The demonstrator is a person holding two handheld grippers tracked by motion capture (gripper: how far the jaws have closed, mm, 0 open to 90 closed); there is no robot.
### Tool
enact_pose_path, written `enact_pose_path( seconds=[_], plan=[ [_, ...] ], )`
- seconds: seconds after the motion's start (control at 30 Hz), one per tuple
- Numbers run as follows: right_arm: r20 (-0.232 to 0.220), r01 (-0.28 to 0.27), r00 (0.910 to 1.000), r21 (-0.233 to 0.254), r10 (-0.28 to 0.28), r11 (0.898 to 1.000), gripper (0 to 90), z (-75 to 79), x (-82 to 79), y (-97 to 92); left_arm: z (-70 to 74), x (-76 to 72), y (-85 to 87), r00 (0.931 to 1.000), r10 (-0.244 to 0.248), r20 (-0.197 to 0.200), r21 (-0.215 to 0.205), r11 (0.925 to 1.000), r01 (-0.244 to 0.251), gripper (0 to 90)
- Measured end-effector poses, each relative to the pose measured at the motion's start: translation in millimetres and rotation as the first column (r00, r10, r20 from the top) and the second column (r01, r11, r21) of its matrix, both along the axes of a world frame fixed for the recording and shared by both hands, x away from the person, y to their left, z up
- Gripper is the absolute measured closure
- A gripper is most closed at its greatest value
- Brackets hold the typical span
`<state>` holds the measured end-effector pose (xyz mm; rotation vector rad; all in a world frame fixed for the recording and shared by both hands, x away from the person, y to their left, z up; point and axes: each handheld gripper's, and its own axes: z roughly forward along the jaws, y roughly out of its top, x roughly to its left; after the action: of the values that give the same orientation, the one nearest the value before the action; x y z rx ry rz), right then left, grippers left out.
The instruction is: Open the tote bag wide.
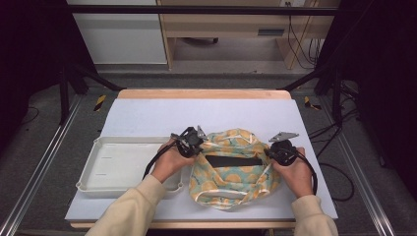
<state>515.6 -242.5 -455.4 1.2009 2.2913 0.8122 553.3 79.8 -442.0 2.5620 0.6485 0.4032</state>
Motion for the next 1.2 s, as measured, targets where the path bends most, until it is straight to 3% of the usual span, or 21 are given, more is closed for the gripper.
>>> enact_pose_path(
  seconds=[0.17,0.7,0.87,1.07,1.2],
  plan=[
    [-0.026,0.009,0.9996,-0.001,-0.009,1.000,90.0,-6.6,4.8,1.7,-1.1,-2.0,-2.5,1.0000,-0.007,-0.003,0.039,0.9992,0.007,89.9],
    [-0.032,-0.001,0.9995,-0.008,0.001,1.000,90.0,-10.6,1.6,1.6,-7.6,2.6,-5.9,0.9989,-0.006,-0.046,0.080,0.9968,0.010,89.8],
    [-0.022,-0.007,0.9997,-0.027,0.006,1.000,89.5,-10.9,0.2,2.4,-9.1,4.2,-6.5,0.9979,0.002,-0.065,0.080,0.9968,0.003,89.7],
    [-0.024,-0.002,0.9997,-0.010,0.002,1.000,89.0,-12.7,-0.6,1.2,-8.7,5.4,-6.9,0.9973,0.002,-0.073,0.083,0.9965,0.004,89.5],
    [-0.011,0.002,0.9999,-0.011,-0.002,1.000,86.3,-10.4,-1.9,0.1,-5.3,3.5,-5.2,0.9987,0.005,-0.050,0.069,0.9976,-0.001,87.8]
  ],
)
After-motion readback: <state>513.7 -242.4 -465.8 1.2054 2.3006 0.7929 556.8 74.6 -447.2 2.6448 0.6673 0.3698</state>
